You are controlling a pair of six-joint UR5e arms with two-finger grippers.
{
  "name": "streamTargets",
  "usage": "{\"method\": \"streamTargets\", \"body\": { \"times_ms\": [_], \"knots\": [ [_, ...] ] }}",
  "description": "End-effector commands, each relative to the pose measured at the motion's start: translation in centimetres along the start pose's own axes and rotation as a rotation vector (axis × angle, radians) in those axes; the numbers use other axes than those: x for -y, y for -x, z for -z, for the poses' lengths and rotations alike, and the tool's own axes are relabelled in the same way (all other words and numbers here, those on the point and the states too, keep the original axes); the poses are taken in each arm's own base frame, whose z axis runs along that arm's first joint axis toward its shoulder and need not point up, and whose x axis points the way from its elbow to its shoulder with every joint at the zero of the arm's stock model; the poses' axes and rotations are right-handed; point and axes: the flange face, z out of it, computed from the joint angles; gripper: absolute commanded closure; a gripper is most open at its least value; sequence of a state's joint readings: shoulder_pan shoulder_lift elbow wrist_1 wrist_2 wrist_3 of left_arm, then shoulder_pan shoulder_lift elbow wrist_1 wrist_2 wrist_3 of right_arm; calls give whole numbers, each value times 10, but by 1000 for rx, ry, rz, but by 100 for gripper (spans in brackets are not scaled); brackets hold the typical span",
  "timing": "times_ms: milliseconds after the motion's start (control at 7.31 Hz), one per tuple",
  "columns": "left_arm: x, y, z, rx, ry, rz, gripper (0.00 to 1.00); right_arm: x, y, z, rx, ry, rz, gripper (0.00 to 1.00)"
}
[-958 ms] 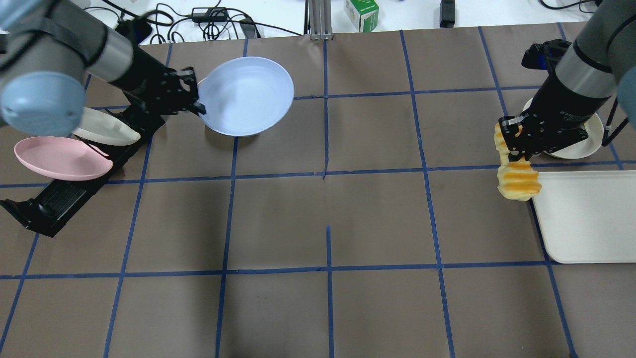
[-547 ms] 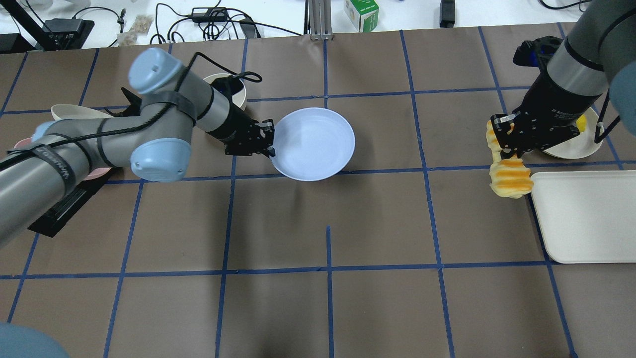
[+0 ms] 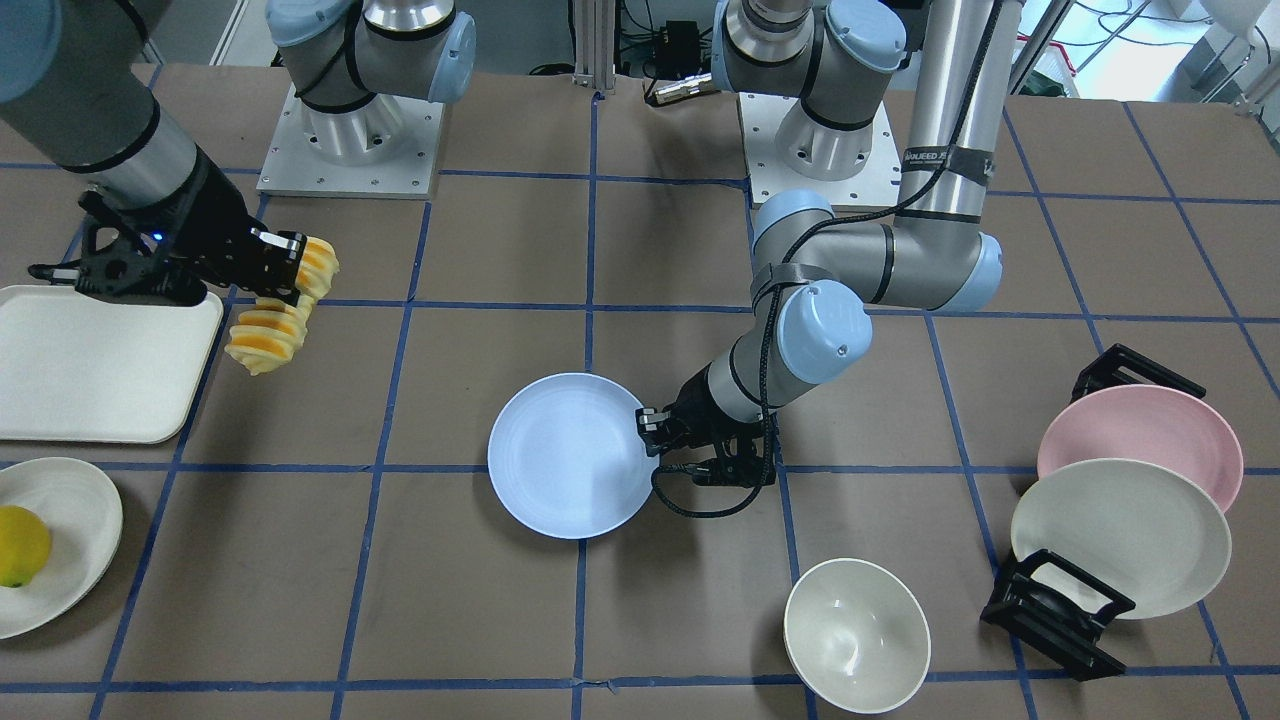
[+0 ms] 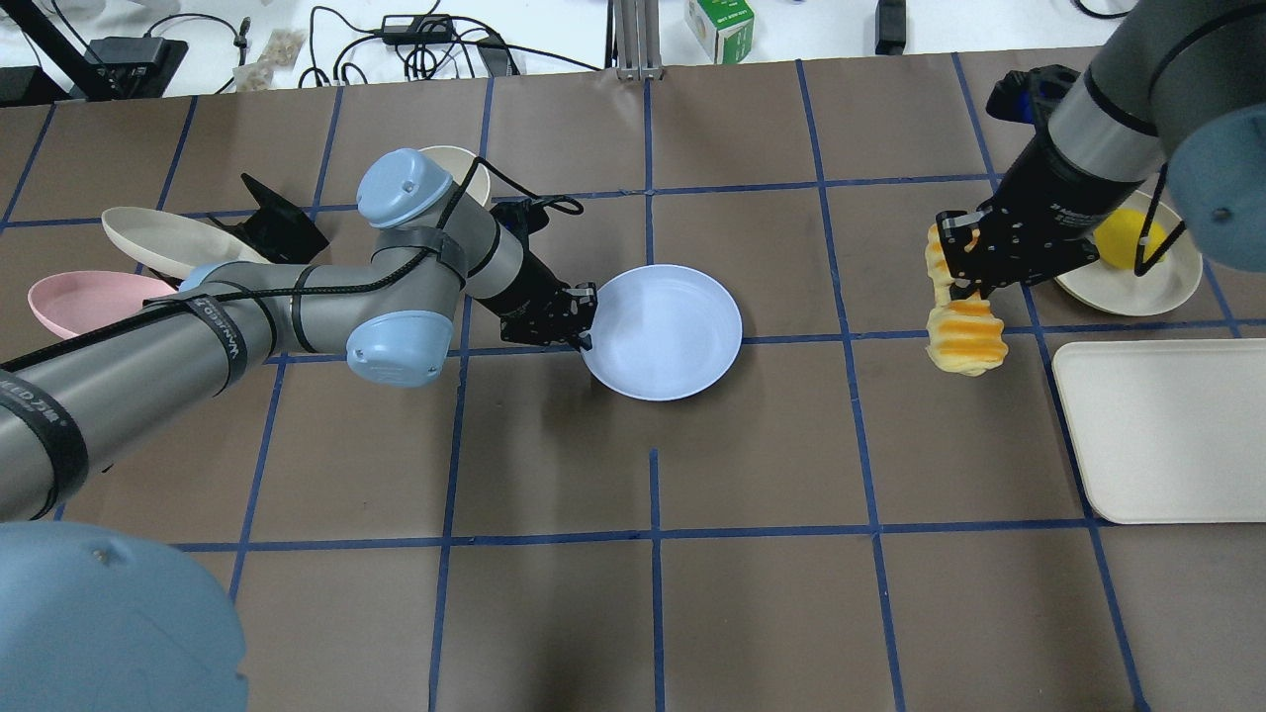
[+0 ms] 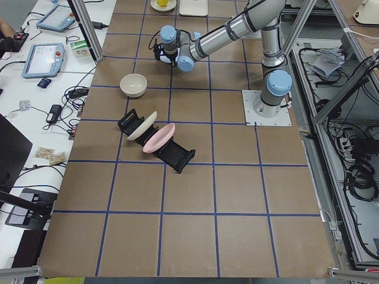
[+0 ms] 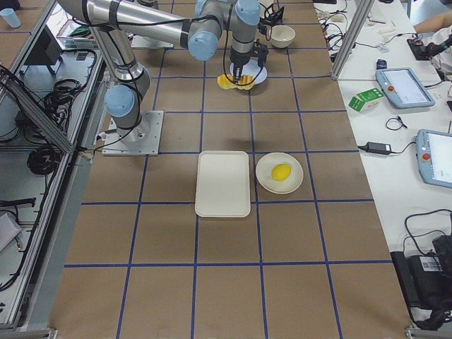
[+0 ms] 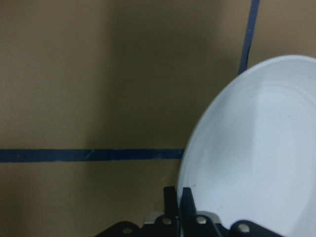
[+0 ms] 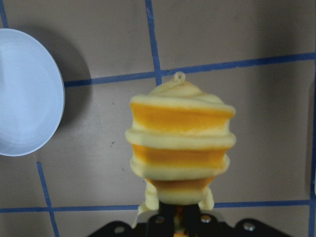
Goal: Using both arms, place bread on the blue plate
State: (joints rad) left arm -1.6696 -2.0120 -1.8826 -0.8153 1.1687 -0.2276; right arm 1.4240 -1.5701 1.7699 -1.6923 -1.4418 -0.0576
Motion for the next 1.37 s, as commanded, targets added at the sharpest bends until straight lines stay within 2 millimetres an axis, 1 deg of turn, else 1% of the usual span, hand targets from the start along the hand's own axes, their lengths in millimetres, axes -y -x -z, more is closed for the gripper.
{"method": "streamTargets", "body": {
  "times_ms": [0,137,274,411,547,684,821,958,1095,1232],
  "knots": [
    [1,0,1,3,-2,4,0,15,62,-30,-13,-49,4,100],
    [4,-3,20,-3,-35,-2,0,22,83,-37,-13,-53,37,100],
    [19,5,49,-14,-83,16,0,31,105,-44,-17,-48,78,100],
    [32,7,97,-9,-77,54,0,40,132,-52,-12,-46,89,100],
    [34,-5,153,31,-34,89,0,53,154,-83,-17,-41,68,100],
    [26,-13,208,174,-28,98,0,59,180,-108,-2,-81,61,100],
    [8,-22,246,212,-16,106,0,59,196,-141,-10,-40,62,100],
    [-18,-29,281,233,-1,115,0,57,211,-157,-5,-36,88,100],
    [-39,-27,309,304,-28,111,0,54,220,-170,-8,-28,80,100],
    [-53,-24,320,366,-56,107,0,52,230,-182,-7,-28,95,100]
  ]
}}
